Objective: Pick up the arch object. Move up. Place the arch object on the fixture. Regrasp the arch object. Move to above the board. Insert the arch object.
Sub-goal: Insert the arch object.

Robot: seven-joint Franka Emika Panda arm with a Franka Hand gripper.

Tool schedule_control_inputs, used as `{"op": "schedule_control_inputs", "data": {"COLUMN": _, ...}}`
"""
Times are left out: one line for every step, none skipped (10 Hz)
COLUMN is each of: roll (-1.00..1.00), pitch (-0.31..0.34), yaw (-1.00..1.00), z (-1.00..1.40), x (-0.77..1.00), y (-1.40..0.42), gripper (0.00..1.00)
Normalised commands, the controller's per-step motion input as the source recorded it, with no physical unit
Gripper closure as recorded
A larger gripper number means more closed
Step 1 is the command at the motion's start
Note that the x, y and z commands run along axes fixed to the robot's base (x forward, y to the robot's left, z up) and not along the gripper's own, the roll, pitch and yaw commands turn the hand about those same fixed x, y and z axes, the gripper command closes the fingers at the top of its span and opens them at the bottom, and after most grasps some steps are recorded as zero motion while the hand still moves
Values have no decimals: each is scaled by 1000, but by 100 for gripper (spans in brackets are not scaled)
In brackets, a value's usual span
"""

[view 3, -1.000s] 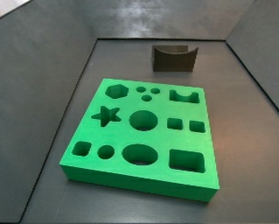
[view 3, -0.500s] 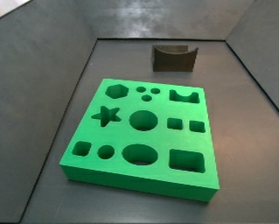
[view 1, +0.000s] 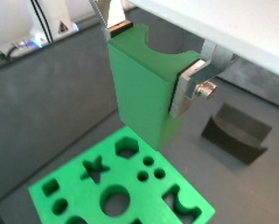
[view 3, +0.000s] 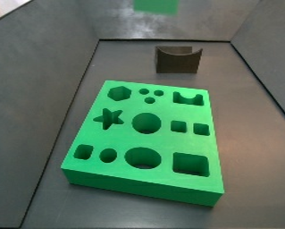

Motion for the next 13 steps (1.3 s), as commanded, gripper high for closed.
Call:
{"op": "schedule_control_inputs", "data": {"roll": 0, "pitch": 10, "yaw": 0, "z": -751, "x": 1000, "y": 49, "gripper": 100}}
{"op": "schedule_control_inputs", "data": {"roll": 4, "pitch": 29, "yaw": 0, "z": -791, "x": 1000, "y": 60, "gripper": 100}}
{"op": "schedule_control_inputs", "data": {"roll": 30, "pitch": 27, "yaw": -3, "z": -823, "x": 1000, "y": 23, "gripper": 100}}
{"op": "schedule_control_inputs", "data": {"roll": 39, "pitch": 29, "yaw": -6, "z": -854, "x": 1000, "y": 11, "gripper": 100}}
{"op": "schedule_control_inputs", "data": {"roll": 56, "pitch": 29, "yaw": -14, "z": -909, "x": 1000, "y": 0, "gripper": 100}}
{"op": "schedule_control_inputs", "data": {"roll": 74, "pitch": 24, "yaw": -31, "z": -969, "x": 1000, "y": 0, "gripper": 100}}
{"op": "schedule_control_inputs", "data": {"roll": 50, "pitch": 1, "yaw": -120, "z": -960, "x": 989, "y": 0, "gripper": 100}}
{"op": "schedule_control_inputs", "data": {"roll": 0, "pitch": 10, "yaw": -349, "z": -857, "x": 800, "y": 43, "gripper": 100}}
{"op": "schedule_control_inputs", "data": {"roll": -146, "pitch": 23, "yaw": -343, "z": -506, "x": 529, "y": 129, "gripper": 100}}
{"op": "schedule_control_inputs", "data": {"roll": -200, "pitch": 0, "yaw": -337, "z": -329, "x": 306, "y": 111, "gripper": 100}}
{"op": "schedule_control_inputs", "data": {"roll": -177, "pitch": 0, "yaw": -183, "z": -117, "x": 189, "y": 86, "gripper": 100}}
{"op": "schedule_control_inputs", "data": {"roll": -140, "pitch": 0, "yaw": -46, "z": -106, "x": 114, "y": 17, "gripper": 100}}
{"op": "schedule_control_inputs", "data": {"roll": -101, "pitch": 0, "yaw": 0, "z": -191, "x": 9, "y": 0, "gripper": 100}}
